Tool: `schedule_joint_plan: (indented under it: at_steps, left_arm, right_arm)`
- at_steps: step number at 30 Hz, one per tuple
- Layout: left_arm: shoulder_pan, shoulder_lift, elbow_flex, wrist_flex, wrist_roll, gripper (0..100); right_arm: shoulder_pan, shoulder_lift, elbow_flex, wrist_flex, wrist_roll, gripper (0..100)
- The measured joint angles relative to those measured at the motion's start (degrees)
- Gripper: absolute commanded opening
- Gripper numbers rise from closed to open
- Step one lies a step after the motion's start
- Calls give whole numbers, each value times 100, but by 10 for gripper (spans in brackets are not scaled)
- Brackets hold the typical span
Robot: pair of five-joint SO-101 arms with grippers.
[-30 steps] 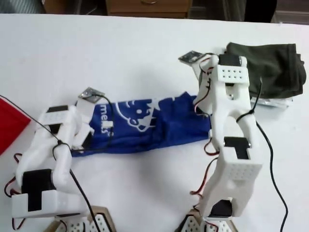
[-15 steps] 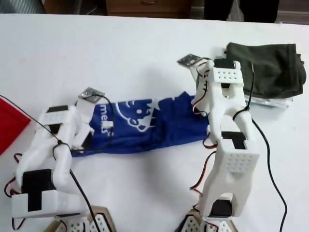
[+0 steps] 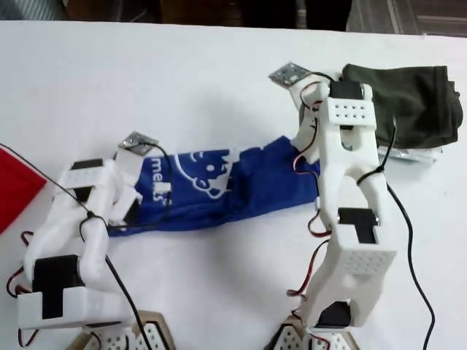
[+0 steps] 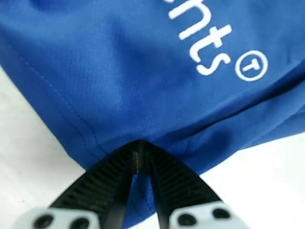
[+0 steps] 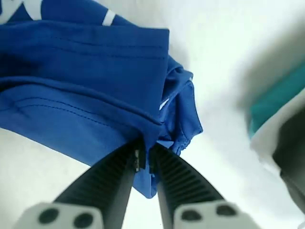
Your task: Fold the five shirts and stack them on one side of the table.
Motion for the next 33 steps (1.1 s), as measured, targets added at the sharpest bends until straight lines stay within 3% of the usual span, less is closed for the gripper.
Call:
schedule_joint_plan:
  at_steps: [12, 21, 27, 30, 33]
  left_arm:
    - [0, 0, 0, 0, 0, 25]
    - [0, 0, 0, 0, 0, 25]
    - [0, 0, 0, 0, 0, 25]
    - [0, 0, 0, 0, 0, 25]
    - [0, 0, 0, 0, 0, 25]
  right_arm:
    - [-633, 0, 0, -721, 0, 20]
    - [-404, 1134, -695, -941, 0, 36]
    - [-44, 1310, -1776, -26, -35, 164]
    - [-44, 1310, -2312, 554, -141, 128]
    - [-62, 1310, -2708, 1055, -220, 15]
